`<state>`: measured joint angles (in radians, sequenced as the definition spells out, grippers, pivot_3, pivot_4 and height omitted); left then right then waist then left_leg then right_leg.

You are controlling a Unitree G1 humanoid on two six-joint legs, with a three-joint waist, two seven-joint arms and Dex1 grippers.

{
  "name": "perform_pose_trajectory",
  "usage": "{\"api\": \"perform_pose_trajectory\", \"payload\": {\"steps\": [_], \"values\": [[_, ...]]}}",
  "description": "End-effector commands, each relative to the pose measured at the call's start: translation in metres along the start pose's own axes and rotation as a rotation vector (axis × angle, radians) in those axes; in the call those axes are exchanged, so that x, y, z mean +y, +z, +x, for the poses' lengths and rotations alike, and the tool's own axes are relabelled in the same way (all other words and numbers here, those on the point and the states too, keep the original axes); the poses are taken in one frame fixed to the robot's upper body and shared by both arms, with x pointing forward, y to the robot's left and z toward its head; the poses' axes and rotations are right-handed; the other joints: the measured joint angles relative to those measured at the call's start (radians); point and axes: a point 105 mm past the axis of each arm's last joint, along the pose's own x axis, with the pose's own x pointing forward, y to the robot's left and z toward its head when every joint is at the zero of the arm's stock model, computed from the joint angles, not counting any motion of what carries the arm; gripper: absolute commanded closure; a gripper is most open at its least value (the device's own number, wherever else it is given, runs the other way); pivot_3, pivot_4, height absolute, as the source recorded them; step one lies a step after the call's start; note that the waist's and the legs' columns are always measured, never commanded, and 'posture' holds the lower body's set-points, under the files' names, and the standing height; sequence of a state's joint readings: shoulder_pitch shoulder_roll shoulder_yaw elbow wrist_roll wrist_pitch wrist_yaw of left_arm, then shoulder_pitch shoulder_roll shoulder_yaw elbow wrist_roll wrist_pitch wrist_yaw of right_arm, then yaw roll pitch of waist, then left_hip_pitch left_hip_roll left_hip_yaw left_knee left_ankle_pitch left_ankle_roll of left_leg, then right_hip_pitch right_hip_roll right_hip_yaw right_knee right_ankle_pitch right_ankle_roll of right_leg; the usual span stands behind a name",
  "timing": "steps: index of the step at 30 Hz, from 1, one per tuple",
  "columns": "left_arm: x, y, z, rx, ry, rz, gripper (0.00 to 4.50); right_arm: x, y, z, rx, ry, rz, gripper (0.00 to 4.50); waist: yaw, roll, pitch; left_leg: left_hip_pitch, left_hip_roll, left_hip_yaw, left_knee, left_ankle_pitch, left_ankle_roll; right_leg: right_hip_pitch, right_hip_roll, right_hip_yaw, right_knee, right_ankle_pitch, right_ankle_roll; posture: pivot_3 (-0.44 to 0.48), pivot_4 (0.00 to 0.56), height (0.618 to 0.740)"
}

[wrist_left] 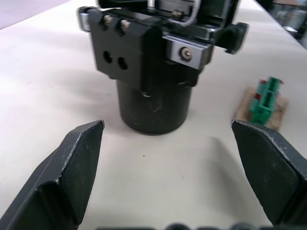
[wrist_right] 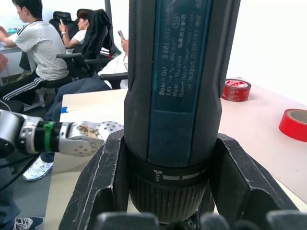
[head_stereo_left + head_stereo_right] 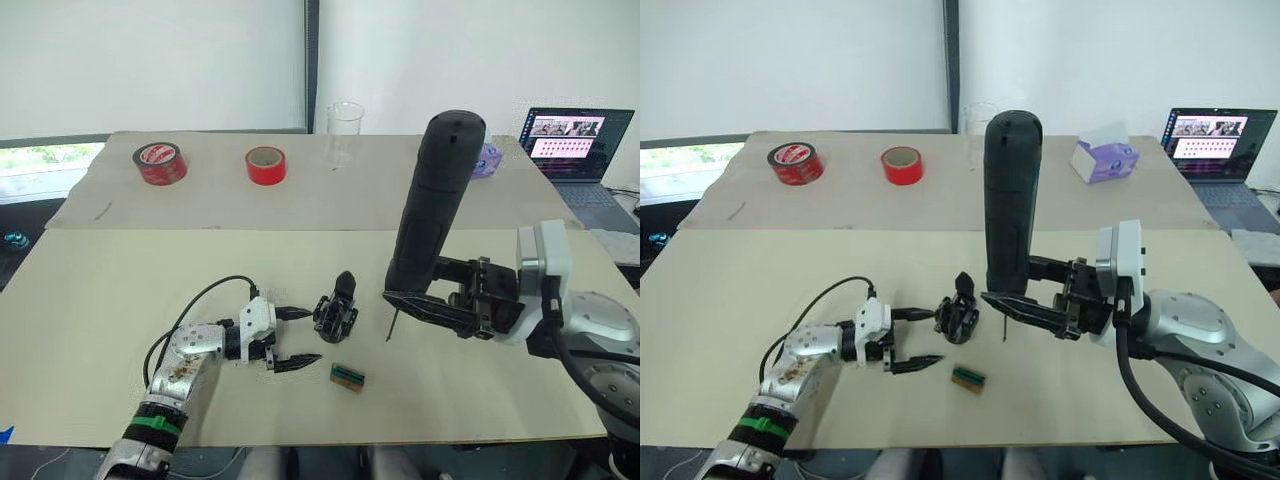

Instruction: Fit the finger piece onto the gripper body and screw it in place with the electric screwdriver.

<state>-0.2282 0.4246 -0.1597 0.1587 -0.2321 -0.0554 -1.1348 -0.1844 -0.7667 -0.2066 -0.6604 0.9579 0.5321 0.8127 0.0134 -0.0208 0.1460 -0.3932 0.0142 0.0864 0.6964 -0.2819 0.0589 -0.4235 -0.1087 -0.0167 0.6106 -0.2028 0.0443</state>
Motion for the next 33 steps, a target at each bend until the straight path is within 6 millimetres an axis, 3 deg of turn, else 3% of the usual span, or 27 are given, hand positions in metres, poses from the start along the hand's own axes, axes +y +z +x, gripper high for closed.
{"api": "perform_pose_trajectory", "payload": {"steps": [1, 13, 23, 26, 29, 33], "values": [[-0.005, 0.003, 0.012, -0.005, 0.029, -0.001, 0.03, 0.003, 0.015, 0.001, -0.046, 0.010, -0.055, 2.58, 0.001, 0.000, 0.000, 0.000, 0.000, 0.000, 0.000, 0.000, 0.000, 0.000, 0.000, 0.000, 0.000, 0.000, 0.000, 0.000, 0.150, 0.740], [-0.009, -0.004, 0.048, 0.003, 0.114, -0.016, 0.03, 0.004, 0.013, 0.001, -0.036, 0.008, -0.061, 2.58, 0.016, 0.001, 0.000, 0.000, -0.001, 0.000, 0.000, 0.000, 0.000, 0.001, 0.000, 0.000, -0.001, 0.000, 0.000, 0.000, 0.150, 0.740], [-0.013, -0.020, 0.049, 0.037, 0.100, -0.029, 0.03, 0.004, 0.014, 0.002, -0.036, 0.004, -0.066, 2.58, 0.028, 0.002, -0.001, 0.000, -0.001, 0.000, 0.002, -0.001, 0.001, 0.002, -0.001, 0.000, -0.001, 0.000, 0.000, 0.000, 0.150, 0.740], [-0.013, -0.025, 0.045, 0.046, 0.103, -0.040, 0.88, 0.004, 0.014, 0.002, -0.036, 0.003, -0.066, 2.58, 0.027, 0.003, -0.002, 0.000, -0.001, 0.000, 0.002, -0.001, 0.002, 0.002, -0.002, 0.000, -0.001, 0.000, -0.001, 0.000, 0.150, 0.740], [-0.017, -0.031, 0.043, 0.059, 0.088, -0.044, 2.24, 0.004, 0.017, 0.002, -0.035, 0.009, -0.070, 2.58, 0.026, 0.004, -0.003, 0.000, -0.001, 0.000, 0.002, -0.001, 0.002, 0.002, -0.002, 0.000, -0.001, 0.000, -0.001, 0.000, 0.150, 0.740], [-0.018, -0.037, 0.043, 0.067, 0.070, -0.034, 2.24, 0.005, 0.026, 0.004, -0.043, 0.031, -0.088, 2.58, 0.025, 0.007, -0.005, 0.001, -0.001, 0.000, 0.002, -0.001, 0.002, 0.003, -0.002, 0.000, -0.001, -0.001, -0.001, 0.000, 0.150, 0.740]]}}
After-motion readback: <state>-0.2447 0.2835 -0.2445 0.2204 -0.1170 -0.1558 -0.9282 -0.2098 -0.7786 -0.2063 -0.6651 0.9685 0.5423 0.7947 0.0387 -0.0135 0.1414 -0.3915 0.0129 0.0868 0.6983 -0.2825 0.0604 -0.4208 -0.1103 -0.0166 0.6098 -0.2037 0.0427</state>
